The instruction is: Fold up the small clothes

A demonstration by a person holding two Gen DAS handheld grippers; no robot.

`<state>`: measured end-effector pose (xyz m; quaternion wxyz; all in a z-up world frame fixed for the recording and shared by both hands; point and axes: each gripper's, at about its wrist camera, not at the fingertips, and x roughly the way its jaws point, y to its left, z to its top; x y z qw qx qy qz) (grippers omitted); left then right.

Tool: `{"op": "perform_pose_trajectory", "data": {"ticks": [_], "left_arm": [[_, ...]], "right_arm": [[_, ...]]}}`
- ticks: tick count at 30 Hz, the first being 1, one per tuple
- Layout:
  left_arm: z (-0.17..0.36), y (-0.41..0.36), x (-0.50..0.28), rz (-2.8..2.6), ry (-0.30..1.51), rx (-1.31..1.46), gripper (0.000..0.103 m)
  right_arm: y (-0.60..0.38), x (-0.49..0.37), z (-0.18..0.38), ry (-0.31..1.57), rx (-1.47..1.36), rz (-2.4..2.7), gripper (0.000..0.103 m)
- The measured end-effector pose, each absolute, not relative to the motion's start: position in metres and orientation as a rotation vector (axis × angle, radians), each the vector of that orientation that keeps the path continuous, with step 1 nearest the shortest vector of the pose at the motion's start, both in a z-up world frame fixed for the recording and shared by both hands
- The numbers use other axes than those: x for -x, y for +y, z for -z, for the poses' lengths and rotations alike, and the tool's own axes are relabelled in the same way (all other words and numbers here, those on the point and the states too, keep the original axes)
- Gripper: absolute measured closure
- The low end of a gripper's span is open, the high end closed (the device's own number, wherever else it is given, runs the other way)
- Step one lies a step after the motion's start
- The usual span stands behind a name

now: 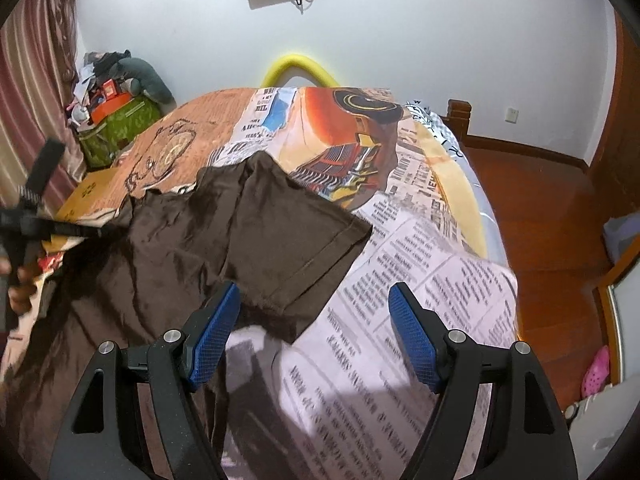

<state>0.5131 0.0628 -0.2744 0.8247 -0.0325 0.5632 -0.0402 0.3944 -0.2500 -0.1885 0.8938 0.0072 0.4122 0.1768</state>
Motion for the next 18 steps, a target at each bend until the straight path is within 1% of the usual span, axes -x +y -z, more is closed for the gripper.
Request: {"op": "perform_pose_trajectory", "data": {"ticks": [1, 3, 4, 5, 7, 8, 10, 12, 16, 18], "left_arm": [[0.272, 0.063, -0.512, 0.09, 1.194, 0.059, 0.086], [0.257, 0.065, -0.506, 0.112, 1.16, 0.054, 0.081], [0.249, 0.068, -0.502, 0.118, 1.131, 0.058, 0.074], [0.239, 0.074, -0.497, 0.113, 1.095, 0.059, 0.061], [0.219, 0.087, -0.488, 0.09, 1.015, 0.066, 0.046], [0.212, 0.094, -0.484, 0.074, 0.98, 0.063, 0.042], [0.202, 0.111, -0.48, 0.009, 0.931, 0.027, 0.039], [0.205, 0.127, -0.479, -0.052, 0.927, 0.003, 0.037], [0.238, 0.148, -0.477, -0.084, 1.019, 0.039, 0.037], [0.253, 0.147, -0.475, -0.07, 1.055, 0.046, 0.037]], "right_arm": [[-0.25, -0.399, 0.189, 0.861, -0.026, -0.368, 0.029], [-0.251, -0.41, 0.192, 0.878, -0.048, -0.372, 0.029], [-0.25, -0.415, 0.194, 0.889, -0.057, -0.372, 0.029], [-0.249, -0.421, 0.197, 0.9, -0.062, -0.371, 0.029], [-0.248, -0.429, 0.202, 0.915, -0.062, -0.366, 0.029], [-0.246, -0.434, 0.204, 0.922, -0.061, -0.363, 0.029], [-0.246, -0.44, 0.207, 0.925, -0.069, -0.361, 0.029], [-0.245, -0.445, 0.208, 0.923, -0.073, -0.353, 0.029], [-0.236, -0.454, 0.211, 0.933, -0.022, -0.335, 0.031], [-0.23, -0.455, 0.213, 0.94, 0.013, -0.332, 0.037]]}}
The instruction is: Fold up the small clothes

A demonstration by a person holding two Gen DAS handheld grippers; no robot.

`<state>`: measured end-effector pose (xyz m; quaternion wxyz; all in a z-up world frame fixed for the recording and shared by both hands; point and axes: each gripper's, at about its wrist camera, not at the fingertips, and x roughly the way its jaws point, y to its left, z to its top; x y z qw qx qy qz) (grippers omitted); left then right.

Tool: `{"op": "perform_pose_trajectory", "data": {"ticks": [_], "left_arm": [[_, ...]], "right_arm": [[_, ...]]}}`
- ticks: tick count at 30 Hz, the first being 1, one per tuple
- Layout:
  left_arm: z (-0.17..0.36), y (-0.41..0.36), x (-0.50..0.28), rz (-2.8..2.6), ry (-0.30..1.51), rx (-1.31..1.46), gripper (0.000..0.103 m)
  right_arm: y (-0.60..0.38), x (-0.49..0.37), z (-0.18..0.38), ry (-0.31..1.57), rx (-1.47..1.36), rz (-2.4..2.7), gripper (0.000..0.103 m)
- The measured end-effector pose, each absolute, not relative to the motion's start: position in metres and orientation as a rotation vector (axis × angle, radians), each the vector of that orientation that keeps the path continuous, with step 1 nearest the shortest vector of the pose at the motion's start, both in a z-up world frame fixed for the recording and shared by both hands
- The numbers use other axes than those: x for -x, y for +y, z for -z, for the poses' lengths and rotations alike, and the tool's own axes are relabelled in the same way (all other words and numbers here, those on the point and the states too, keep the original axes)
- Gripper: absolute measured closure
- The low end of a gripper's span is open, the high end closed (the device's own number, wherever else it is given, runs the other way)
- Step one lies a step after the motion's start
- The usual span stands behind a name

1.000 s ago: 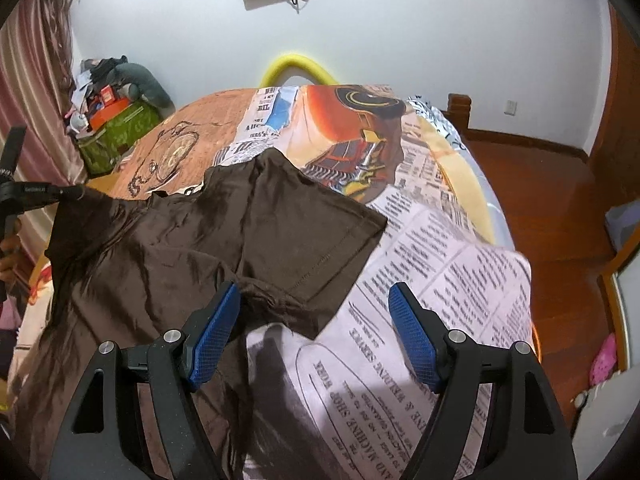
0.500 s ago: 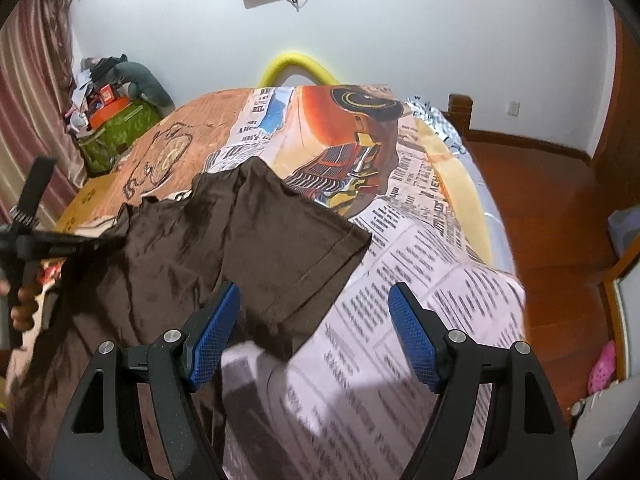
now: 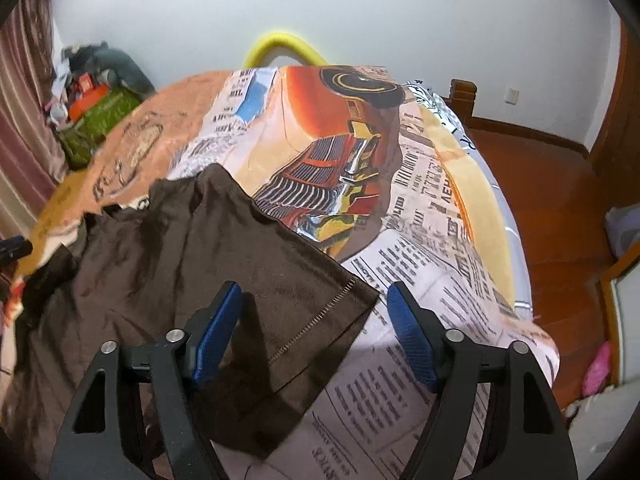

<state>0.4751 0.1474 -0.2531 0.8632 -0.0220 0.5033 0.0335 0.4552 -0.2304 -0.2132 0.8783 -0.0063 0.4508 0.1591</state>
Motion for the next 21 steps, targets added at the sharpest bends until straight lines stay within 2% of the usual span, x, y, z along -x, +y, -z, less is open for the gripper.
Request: {"op": "perform_pose_trajectory", "data": {"ticks": [4, 6, 7, 9, 10, 21], "left_arm": [[0.28, 0.132, -0.466, -0.04, 1.086, -0.001, 0.036], [0.283, 0.122, -0.462, -0.065, 1.05, -0.061, 0.032], [0.283, 0.12, -0.461, -0.071, 1.042, -0.079, 0.031], [0.281, 0.116, -0.46, -0.08, 1.035, -0.108, 0.03], [0.281, 0.116, -0.46, -0.081, 1.033, -0.116, 0.03], [0.26, 0.137, -0.433, -0.125, 1.015, -0.096, 0.03]], "right_arm": [[-0.225, -0.456, 0.217, 0.942, 0.067, -0.325, 0.046], [-0.225, -0.454, 0.216, 0.945, 0.065, -0.339, 0.062], [-0.225, -0.455, 0.216, 0.945, 0.064, -0.342, 0.066], [-0.224, -0.454, 0.215, 0.946, 0.067, -0.351, 0.088], [-0.223, -0.455, 0.215, 0.948, 0.065, -0.357, 0.092], [-0.201, -0.44, 0.173, 0.897, 0.022, -0.425, 0.095]]}}
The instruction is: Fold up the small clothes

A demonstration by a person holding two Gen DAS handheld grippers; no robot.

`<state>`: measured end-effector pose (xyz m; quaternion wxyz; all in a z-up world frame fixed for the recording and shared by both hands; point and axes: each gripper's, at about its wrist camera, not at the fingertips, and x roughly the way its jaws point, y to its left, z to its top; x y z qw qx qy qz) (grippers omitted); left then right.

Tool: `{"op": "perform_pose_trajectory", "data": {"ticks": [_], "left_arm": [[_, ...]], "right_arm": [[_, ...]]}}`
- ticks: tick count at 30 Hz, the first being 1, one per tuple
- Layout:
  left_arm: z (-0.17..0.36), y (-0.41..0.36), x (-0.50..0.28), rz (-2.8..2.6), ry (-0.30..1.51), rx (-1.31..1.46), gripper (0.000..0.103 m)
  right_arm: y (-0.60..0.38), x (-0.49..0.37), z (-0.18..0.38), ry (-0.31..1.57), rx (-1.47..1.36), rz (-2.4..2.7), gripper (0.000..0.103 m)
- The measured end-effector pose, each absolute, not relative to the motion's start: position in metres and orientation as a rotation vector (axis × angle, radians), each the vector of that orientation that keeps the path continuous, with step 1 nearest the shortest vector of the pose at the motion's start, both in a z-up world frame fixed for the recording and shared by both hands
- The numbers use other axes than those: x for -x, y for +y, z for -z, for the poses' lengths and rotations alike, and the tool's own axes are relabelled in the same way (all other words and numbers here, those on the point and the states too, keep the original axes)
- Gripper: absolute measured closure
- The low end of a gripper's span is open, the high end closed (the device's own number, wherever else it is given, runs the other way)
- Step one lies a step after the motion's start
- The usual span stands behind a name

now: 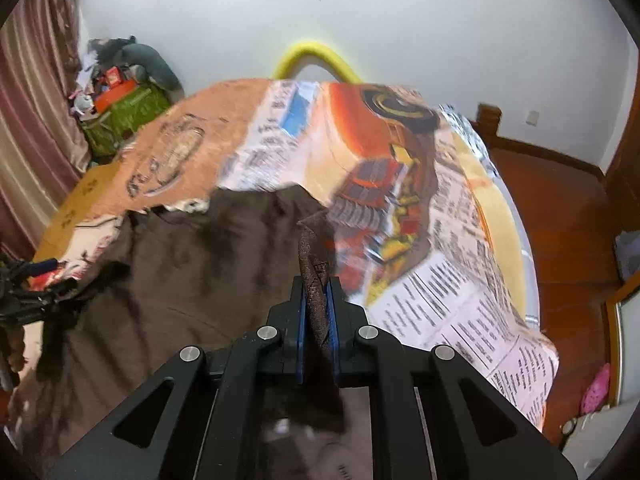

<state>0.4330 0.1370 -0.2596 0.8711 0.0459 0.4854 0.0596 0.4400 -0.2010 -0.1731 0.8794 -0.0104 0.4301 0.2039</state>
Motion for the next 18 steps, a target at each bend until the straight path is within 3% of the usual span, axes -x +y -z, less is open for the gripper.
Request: {"op": "perform_pose_trajectory", "data": {"ticks": [10, 11, 14, 15, 18], "left_arm": [[0.251, 0.151, -0.409, -0.132, 1.003, -0.071, 0.028], [0.251, 0.152, -0.406, -0.133, 1.003, -0.077, 0.028], [0.252, 0.153, -0.401, -0.141, 1.004, -0.096, 0.028], [0.252, 0.153, -0.401, -0.141, 1.005, -0.097, 0.028], [0.252, 0.156, -0.4, -0.141, 1.008, -0.079, 0.028]], "right_arm": [[-0.11, -0.433, 0.147, 0.866, 0.065, -0.547, 0.093], [-0.101, -0.432, 0.147, 0.869, 0.074, -0.554, 0.089], [-0.09, -0.427, 0.145, 0.88, 0.055, -0.606, 0.059], [-0.09, -0.424, 0.143, 0.873, 0.043, -0.616, 0.054], [-0.094, -0.416, 0.133, 0.844, 0.049, -0.626, 0.054]]}}
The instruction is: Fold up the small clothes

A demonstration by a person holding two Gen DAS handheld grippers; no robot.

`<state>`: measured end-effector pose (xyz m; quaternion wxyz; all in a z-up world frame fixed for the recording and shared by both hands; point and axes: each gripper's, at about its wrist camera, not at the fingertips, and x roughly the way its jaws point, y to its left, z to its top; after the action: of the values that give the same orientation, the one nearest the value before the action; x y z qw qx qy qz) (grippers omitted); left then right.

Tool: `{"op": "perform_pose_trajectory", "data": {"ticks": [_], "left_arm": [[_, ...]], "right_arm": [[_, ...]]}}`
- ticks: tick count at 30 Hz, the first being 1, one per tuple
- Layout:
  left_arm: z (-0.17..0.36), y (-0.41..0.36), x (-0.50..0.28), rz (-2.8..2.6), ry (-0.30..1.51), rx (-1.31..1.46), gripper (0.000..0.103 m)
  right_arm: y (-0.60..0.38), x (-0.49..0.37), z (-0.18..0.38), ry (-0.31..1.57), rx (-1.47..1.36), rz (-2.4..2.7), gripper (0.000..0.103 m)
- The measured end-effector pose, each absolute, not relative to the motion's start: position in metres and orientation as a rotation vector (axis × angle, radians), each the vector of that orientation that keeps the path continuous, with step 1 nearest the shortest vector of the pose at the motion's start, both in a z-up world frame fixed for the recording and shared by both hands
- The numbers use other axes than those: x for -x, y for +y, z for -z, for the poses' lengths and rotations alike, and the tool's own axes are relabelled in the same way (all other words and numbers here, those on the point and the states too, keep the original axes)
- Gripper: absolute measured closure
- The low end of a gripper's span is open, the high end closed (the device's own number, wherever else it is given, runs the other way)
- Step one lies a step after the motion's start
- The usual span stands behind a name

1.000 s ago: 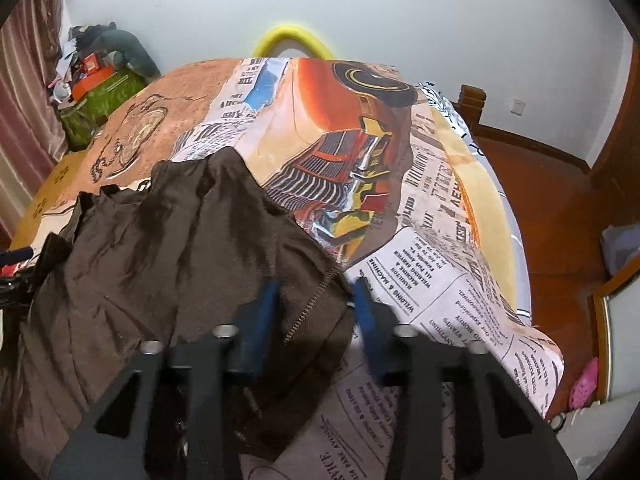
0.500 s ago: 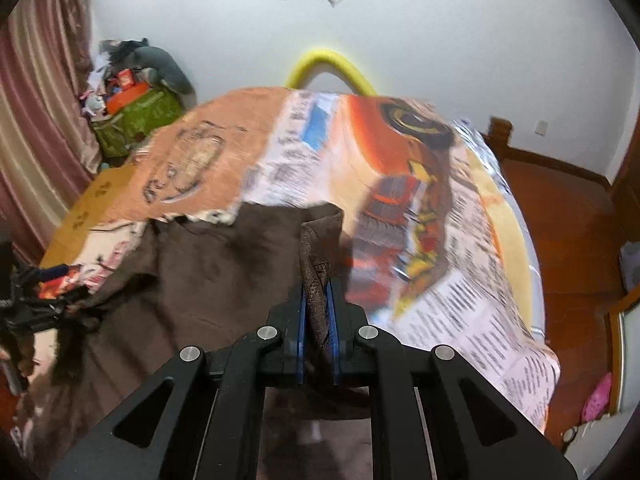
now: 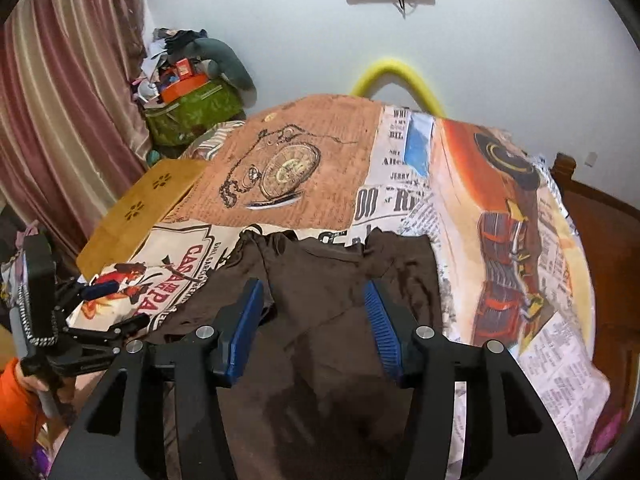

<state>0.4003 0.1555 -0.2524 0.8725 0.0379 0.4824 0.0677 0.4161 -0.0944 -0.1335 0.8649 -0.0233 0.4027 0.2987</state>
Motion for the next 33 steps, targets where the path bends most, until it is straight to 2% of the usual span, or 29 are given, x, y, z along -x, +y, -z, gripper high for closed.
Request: {"op": "perform_pose_trajectory", "data": {"ticks": [5, 16, 18, 22, 26, 33], "left_arm": [[0.256, 0.16, -0.407, -0.138, 1.021, 0.003, 0.028], [0.279, 0.127, -0.428, -0.107, 1.062, -0.041, 0.028], [0.281, 0.122, -0.433, -0.113, 1.053, -0.058, 0.026], [0.285, 0.125, -0.441, -0.144, 1.045, -0.051, 0.014], [0.291, 0.138, -0.449, -0.15, 1.071, 0.035, 0.007], [0.282, 0.14, -0.437, -0.157, 1.09, 0.03, 0.008]], "right_arm": [[-0.111, -0.41, 0.132, 0.823, 0.109, -0.562, 0.054], [-0.124, -0.4, 0.204, 0.943, 0.262, -0.501, 0.054], [-0.122, -0.402, 0.212, 0.923, 0.305, -0.466, 0.054], [-0.125, -0.414, 0.219, 0.915, 0.299, -0.42, 0.054], [-0.127, -0.428, 0.22, 0.911, 0.266, -0.38, 0.054], [-0.132, -0.421, 0.214, 0.951, 0.238, -0.413, 0.054]]}}
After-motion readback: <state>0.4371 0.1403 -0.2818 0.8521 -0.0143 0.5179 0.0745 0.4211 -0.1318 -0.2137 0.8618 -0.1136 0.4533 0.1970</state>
